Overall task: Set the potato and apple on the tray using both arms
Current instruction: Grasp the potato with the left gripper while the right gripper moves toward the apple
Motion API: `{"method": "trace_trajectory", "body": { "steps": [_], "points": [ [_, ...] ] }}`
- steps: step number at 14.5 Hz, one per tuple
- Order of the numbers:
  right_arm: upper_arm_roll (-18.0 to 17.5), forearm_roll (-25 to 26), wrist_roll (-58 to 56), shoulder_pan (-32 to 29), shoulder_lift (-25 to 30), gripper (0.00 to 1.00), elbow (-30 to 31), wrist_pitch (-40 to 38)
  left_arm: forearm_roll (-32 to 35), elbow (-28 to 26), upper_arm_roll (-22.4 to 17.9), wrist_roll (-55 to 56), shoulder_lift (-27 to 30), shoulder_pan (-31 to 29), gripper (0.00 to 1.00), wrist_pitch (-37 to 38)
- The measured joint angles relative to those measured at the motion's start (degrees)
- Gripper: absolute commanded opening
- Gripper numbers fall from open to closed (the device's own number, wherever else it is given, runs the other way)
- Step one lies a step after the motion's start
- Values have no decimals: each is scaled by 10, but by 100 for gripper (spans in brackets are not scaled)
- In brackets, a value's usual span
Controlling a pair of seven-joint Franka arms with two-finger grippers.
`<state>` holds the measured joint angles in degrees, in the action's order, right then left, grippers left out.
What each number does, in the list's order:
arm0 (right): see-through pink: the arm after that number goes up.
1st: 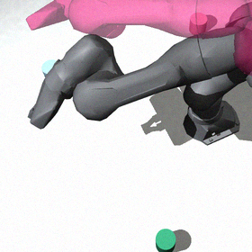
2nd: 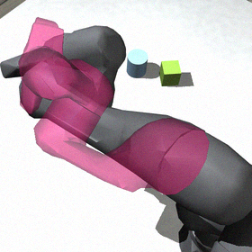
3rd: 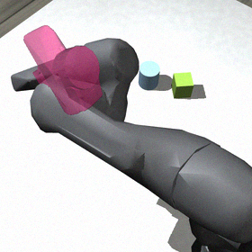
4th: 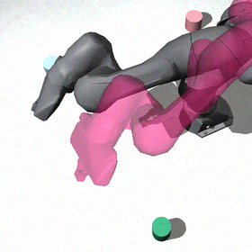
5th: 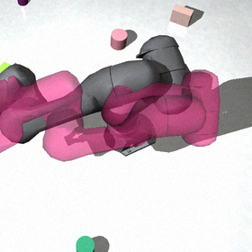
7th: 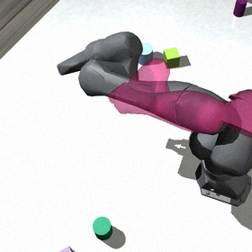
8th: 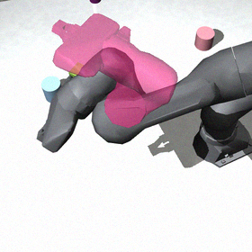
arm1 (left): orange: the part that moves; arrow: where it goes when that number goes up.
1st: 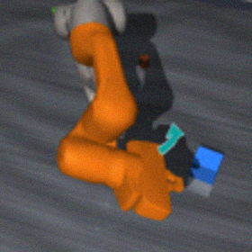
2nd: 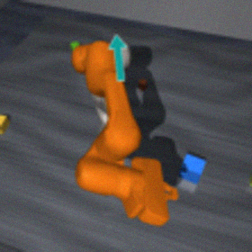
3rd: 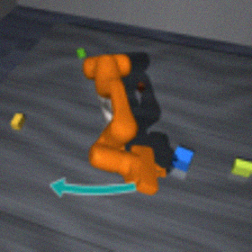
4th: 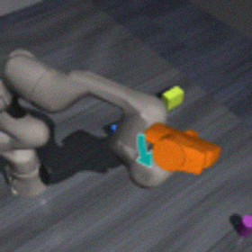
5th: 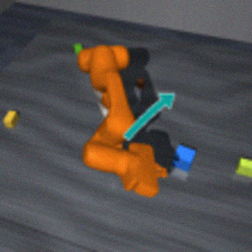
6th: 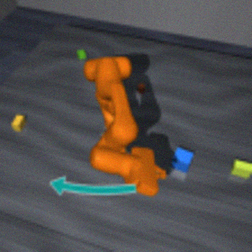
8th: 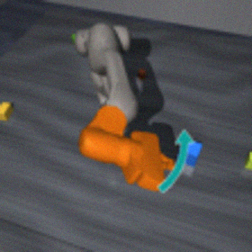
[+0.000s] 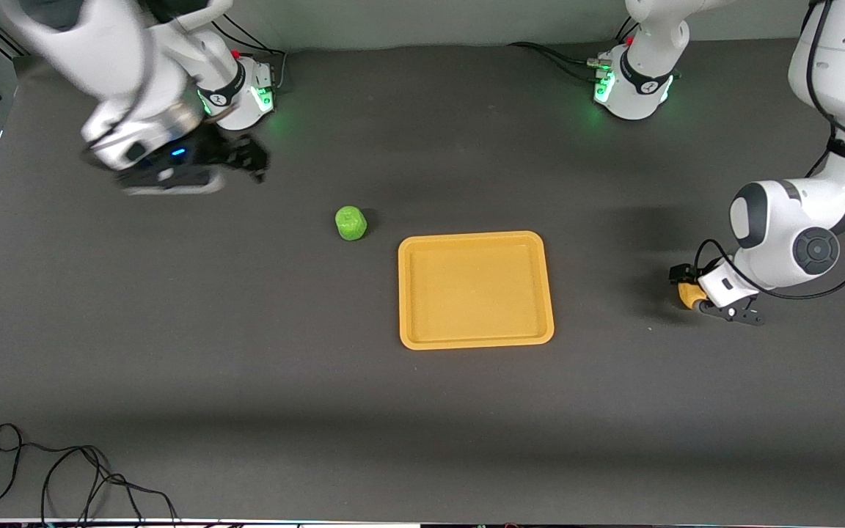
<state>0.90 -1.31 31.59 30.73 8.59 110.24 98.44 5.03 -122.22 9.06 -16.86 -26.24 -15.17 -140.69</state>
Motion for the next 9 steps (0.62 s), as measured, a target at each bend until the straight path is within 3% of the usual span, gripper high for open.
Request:
{"method": "trace_trajectory", "body": {
  "steps": [1, 5, 9],
  "points": [
    [0, 0, 38, 31, 13, 100, 30, 15, 0, 2, 1, 0, -2, 0, 23, -1],
    [-1, 0, 117, 118, 40, 100, 113, 64, -11, 34, 21, 79, 7, 3, 21, 32],
    [-4, 0, 140, 149, 72, 100, 189, 117, -19, 161, 68, 260, 19, 79, 15, 232]
  ]
}}
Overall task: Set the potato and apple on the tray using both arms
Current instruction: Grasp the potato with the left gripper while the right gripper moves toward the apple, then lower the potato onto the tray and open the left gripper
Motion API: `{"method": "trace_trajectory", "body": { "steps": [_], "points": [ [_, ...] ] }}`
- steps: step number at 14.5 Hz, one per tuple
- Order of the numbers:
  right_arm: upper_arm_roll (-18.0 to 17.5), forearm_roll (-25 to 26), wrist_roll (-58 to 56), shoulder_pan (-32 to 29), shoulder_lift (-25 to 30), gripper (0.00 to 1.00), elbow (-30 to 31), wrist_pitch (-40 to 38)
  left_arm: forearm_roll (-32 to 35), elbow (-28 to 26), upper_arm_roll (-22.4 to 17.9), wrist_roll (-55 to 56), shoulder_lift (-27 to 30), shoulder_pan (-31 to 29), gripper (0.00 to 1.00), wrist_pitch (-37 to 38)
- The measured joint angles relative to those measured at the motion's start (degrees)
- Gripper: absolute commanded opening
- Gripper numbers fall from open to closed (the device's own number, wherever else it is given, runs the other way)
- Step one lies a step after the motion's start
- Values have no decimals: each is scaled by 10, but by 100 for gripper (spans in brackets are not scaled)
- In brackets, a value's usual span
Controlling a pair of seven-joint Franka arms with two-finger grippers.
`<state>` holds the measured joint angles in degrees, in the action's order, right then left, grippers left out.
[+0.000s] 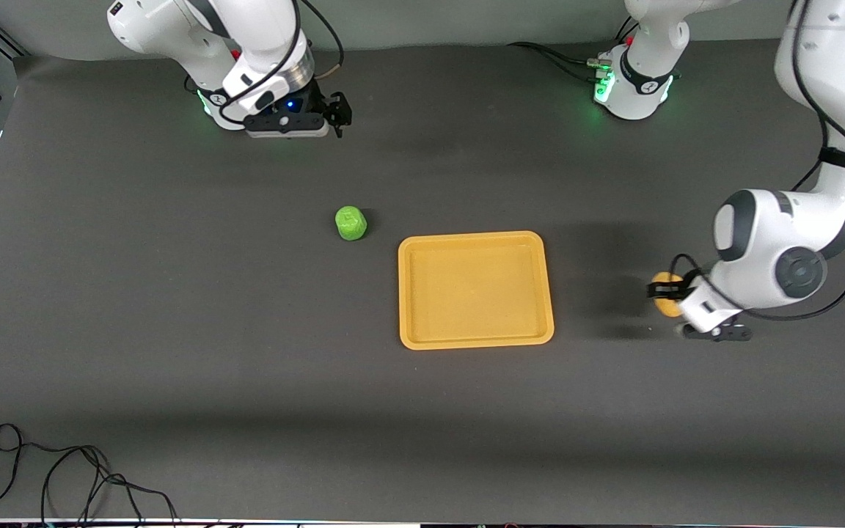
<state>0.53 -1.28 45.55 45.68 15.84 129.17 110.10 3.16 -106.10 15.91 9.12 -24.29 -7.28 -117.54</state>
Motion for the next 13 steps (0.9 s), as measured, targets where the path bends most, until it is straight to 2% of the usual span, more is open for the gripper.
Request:
{"method": "trace_trajectory", "body": {
  "steps": [2, 6, 8, 10, 11, 12, 13],
  "points": [
    [0, 0, 5, 5, 5, 100, 24, 37, -21, 32, 3, 54, 3, 60, 14, 24],
    [3, 29, 5, 4, -13, 100, 103, 159, -50, 31, 3, 135, -27, 153, 15, -44],
    [5, 37, 6, -3, -42, 100, 138, 227, -49, 31, 2, 152, -60, 180, 19, -71],
    [7, 39, 6, -12, -86, 100, 150, 286, -49, 31, 2, 154, -88, 193, 20, -86],
    [7, 39, 7, -14, -113, 100, 150, 317, -49, 31, 1, 154, -98, 196, 24, -94],
    [8, 39, 9, -15, -140, 100, 150, 343, -49, 32, 1, 155, -103, 199, 39, -100],
    [8, 39, 11, -15, -163, 100, 149, 365, -49, 32, 1, 155, -106, 202, 74, -102]
  ]
}}
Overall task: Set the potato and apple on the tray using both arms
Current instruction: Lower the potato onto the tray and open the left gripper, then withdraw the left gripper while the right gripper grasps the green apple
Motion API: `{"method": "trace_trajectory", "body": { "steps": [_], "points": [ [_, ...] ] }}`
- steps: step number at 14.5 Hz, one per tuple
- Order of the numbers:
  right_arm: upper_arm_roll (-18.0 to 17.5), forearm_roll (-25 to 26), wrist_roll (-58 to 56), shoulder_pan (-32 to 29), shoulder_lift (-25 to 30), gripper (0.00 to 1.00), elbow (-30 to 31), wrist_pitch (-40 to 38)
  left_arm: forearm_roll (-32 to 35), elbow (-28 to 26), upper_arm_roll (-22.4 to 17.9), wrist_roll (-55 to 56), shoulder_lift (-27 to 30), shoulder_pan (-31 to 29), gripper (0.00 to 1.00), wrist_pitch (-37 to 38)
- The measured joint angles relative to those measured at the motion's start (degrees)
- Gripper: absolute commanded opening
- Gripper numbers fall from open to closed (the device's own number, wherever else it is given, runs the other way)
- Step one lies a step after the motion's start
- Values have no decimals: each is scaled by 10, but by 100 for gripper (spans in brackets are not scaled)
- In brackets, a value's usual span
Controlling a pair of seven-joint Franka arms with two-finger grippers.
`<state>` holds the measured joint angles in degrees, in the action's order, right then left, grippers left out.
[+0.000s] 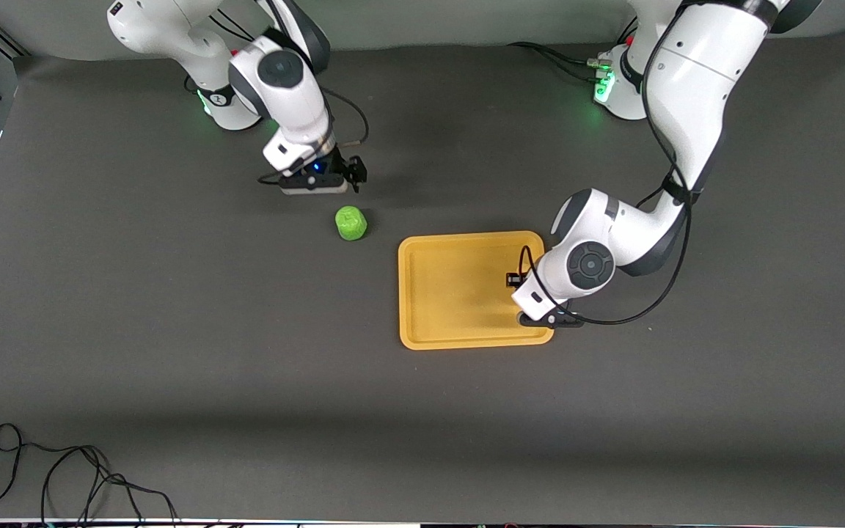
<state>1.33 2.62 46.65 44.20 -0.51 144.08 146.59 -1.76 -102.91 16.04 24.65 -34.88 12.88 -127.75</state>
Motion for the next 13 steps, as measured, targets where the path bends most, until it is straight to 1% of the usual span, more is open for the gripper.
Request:
{"method": "trace_trajectory", "body": {
  "steps": [1, 2, 4, 7, 9, 11, 12, 13],
  "points": [
    [0, 0, 1, 0, -21, 100, -1, 22, 0, 0, 0, 0, -1, 2, 90, 0],
    [0, 0, 2, 0, -38, 100, -1, 41, 3, 0, 0, 0, -1, 4, 97, 0],
    [2, 1, 3, 0, -66, 100, -2, 73, 17, 0, -2, 0, -1, 5, 99, 0],
    [18, 16, 3, 0, -103, 100, -2, 125, 24, 3, -8, 0, 0, 3, 99, 1],
    [23, 20, 3, 0, -126, 100, -2, 150, 26, 15, -12, -1, 16, -10, 100, 27],
    [23, 20, 3, 0, -138, 91, -4, 157, 30, 32, -15, -24, 65, -55, 100, 88],
    [23, 20, 3, 1, -140, 81, -6, 157, 31, 37, -15, -51, 100, -85, 100, 125],
    [23, 20, 3, 1, -140, 64, -7, 157, 31, 38, -16, -83, 138, -116, 100, 161]
  ]
}}
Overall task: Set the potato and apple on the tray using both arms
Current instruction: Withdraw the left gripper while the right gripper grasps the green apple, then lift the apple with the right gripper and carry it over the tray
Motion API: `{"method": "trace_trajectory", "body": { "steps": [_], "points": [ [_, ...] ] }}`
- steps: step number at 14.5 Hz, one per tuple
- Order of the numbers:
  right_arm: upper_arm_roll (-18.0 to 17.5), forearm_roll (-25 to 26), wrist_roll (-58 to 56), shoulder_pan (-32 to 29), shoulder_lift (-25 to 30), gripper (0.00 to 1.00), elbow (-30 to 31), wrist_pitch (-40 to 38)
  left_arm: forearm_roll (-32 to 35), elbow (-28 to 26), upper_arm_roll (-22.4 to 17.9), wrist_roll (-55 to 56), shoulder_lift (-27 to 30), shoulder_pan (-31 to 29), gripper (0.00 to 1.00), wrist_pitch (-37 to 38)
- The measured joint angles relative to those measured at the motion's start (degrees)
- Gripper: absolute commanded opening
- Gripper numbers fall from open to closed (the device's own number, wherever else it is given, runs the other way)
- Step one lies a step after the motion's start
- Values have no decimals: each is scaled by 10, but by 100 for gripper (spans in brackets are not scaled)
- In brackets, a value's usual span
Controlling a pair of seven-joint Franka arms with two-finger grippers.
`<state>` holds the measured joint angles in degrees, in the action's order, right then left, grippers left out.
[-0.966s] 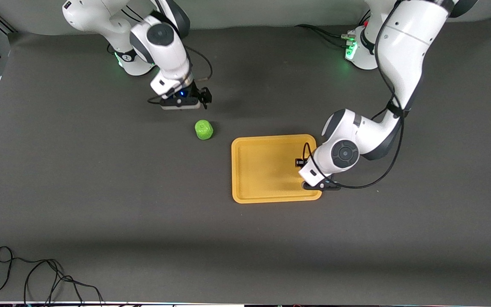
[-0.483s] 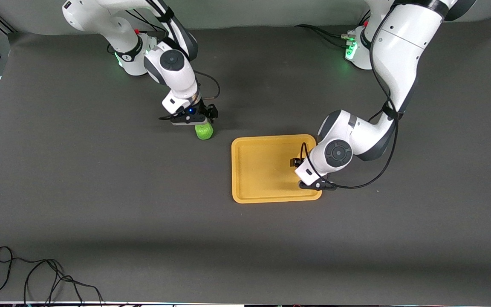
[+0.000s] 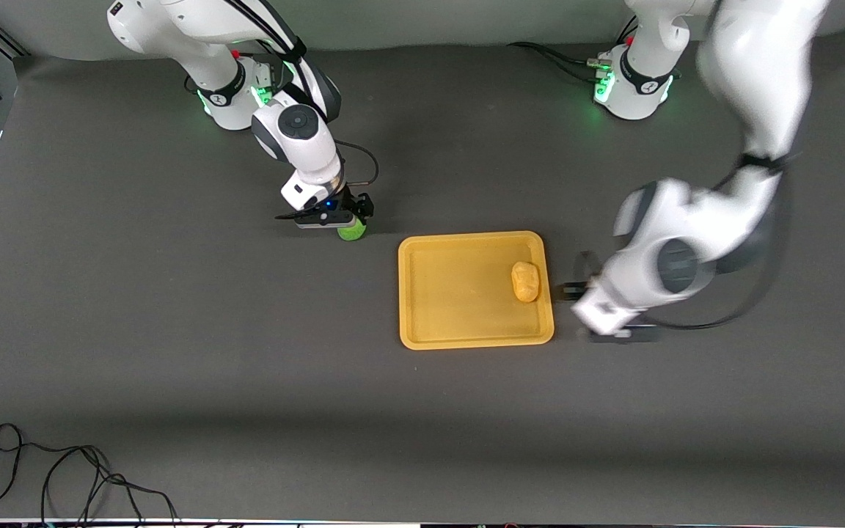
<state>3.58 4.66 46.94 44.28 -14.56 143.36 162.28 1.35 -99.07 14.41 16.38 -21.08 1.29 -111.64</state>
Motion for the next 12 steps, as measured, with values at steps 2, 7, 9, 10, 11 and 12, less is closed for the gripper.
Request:
{"method": "trace_trajectory", "body": {
  "steps": [2, 7, 9, 10, 11, 12],
  "points": [
    [0, 0, 0, 2, -3, 45, -3, 0, 1, -2, -2, -70, 71, -54, 100, 53],
    [7, 1, 0, 1, 13, 43, -39, -35, 37, -35, -4, -164, 195, -125, 100, 100],
    [22, 5, -8, 1, 47, 43, -80, -128, 42, -47, -4, -193, 222, -144, 100, 109],
    [32, 5, -17, 1, 70, 43, -107, -189, 42, -48, -4, -199, 232, -152, 100, 110],
    [43, 5, -28, 0, 93, 43, -139, -255, 43, -48, -6, -202, 243, -158, 100, 110],
    [51, 5, -39, -1, 111, 43, -173, -319, 43, -48, -8, -205, 254, -162, 100, 113]
  ]
}}
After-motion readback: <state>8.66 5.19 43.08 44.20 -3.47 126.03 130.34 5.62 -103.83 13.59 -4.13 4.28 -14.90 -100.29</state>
